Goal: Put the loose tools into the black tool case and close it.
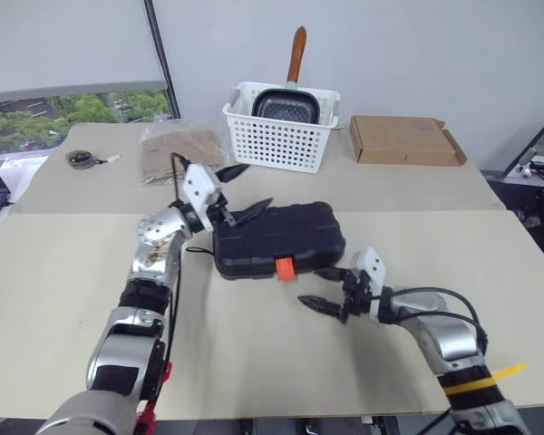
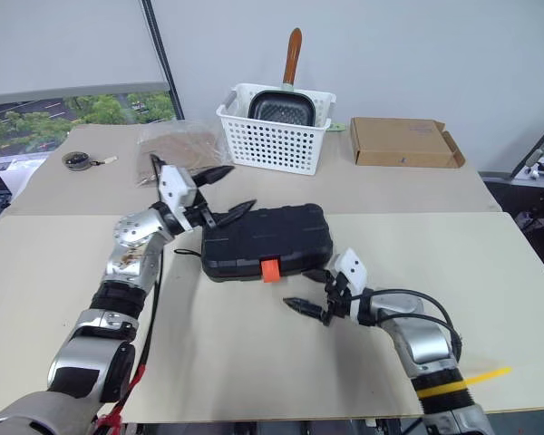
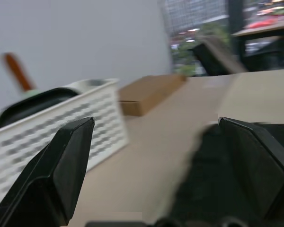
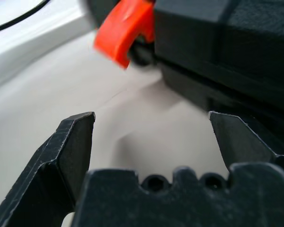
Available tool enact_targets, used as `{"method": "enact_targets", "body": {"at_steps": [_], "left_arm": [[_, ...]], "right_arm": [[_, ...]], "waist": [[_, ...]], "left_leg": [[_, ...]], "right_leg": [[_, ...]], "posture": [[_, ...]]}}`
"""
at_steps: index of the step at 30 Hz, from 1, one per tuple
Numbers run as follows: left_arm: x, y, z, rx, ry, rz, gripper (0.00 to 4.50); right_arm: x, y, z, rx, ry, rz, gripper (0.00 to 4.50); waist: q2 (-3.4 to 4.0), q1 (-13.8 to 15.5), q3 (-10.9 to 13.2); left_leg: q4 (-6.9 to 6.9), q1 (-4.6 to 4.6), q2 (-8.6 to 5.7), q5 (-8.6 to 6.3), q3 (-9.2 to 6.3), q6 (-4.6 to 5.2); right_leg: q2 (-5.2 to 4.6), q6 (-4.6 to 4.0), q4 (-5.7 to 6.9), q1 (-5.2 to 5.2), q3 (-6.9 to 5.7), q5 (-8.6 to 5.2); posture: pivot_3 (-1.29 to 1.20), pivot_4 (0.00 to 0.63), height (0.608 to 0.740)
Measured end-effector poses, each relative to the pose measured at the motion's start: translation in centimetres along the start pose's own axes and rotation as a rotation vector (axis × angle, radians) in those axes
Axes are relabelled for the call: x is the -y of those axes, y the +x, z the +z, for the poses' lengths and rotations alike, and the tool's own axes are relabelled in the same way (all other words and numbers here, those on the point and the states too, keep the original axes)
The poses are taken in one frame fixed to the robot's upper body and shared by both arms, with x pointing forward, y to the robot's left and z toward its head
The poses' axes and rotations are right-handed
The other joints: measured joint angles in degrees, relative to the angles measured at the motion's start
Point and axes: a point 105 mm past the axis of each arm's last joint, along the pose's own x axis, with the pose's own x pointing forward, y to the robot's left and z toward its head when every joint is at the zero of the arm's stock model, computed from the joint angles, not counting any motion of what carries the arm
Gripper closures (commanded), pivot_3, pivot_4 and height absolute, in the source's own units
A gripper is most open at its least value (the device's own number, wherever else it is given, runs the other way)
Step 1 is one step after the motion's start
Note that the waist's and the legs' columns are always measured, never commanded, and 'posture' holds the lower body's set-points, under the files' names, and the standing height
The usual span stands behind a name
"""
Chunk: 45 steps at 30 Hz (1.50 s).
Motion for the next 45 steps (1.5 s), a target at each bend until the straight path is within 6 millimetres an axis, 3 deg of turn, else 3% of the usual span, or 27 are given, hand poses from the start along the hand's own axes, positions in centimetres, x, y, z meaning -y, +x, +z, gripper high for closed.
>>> {"method": "enact_targets", "body": {"at_steps": [4, 7, 11, 17, 19, 20, 32, 45], "left_arm": [[1.4, 0.7, -1.4, -0.075, 0.010, -0.068, 0.01], [2.5, 1.2, -3.8, -0.176, -0.005, -0.088, 0.01], [2.3, 2.3, -4.7, -0.258, 0.034, -0.070, 0.01], [2.7, 2.9, -5.7, -0.297, 0.049, -0.034, 0.01], [2.8, 3.0, -5.8, -0.304, 0.048, -0.023, 0.01], [2.9, 3.0, -6.0, -0.308, 0.039, -0.016, 0.00], [3.6, 3.3, -6.0, -0.309, 0.024, 0.021, 0.00], [3.5, 2.9, -5.9, -0.316, 0.029, 0.038, 0.00]], "right_arm": [[3.4, -0.1, 1.5, 0.071, -0.008, -0.194, 0.05], [4.0, -0.4, 2.1, 0.093, -0.010, -0.244, 0.05], [2.0, -0.7, 2.5, 0.087, 0.007, -0.211, 0.05], [-1.2, 0.2, 2.7, 0.052, 0.054, -0.221, 0.05], [-1.8, 0.2, 2.5, 0.032, 0.060, -0.230, 0.05], [-1.9, 0.0, 2.2, 0.012, 0.069, -0.246, 0.57], [-1.7, 1.1, 1.5, -0.053, 0.112, -0.328, 4.45], [-1.0, 2.3, 1.8, -0.045, 0.122, -0.338, 4.45]], "waist": [[0.01, 0.0, 0.0], [0.01, 0.0, 0.0], [0.20, 0.2, -0.2], [0.22, 0.3, -0.4], [0.16, 0.3, -0.6], [0.12, 0.3, -0.7], [-0.09, 0.4, -1.1], [-0.09, 0.2, -1.1]], "left_leg": [[-0.03, 0.01, -0.01, 0.04, -0.03, 0.00], [-0.10, -0.05, 0.00, 0.03, -0.06, 0.03], [-0.12, 0.00, -0.04, -0.06, -0.08, 0.17], [-0.03, 0.21, -0.03, -0.11, -0.18, 0.21], [-0.03, 0.23, -0.04, -0.31, -0.19, -0.14], [-0.03, 0.26, -0.04, -0.31, -0.19, -0.14], [-0.04, 0.22, -0.11, -0.16, -0.20, 0.30], [-0.10, 0.18, -0.10, -0.16, -0.19, 0.31]], "right_leg": [[0.02, -0.01, 0.04, 0.00, 0.02, 0.01], [0.07, -0.02, 0.01, -0.04, 0.00, 0.01], [-0.01, -0.02, -0.02, 0.05, 0.01, 0.01], [-0.21, 0.09, -0.04, 0.29, -0.03, 0.01], [-0.31, 0.12, -0.04, 0.34, -0.05, 0.02], [-0.35, 0.13, -0.04, 0.38, -0.05, 0.02], [-0.43, 0.16, -0.14, 0.41, -0.08, -0.01], [-0.42, 0.17, -0.15, 0.29, -0.08, -0.02]], "posture": [[0.00, 0.150, 0.700], [0.00, 0.150, 0.700], [0.00, 0.150, 0.700], [0.00, 0.150, 0.700], [0.00, 0.150, 0.700], [0.00, 0.150, 0.700], [0.00, 0.150, 0.700], [0.00, 0.150, 0.700]]}}
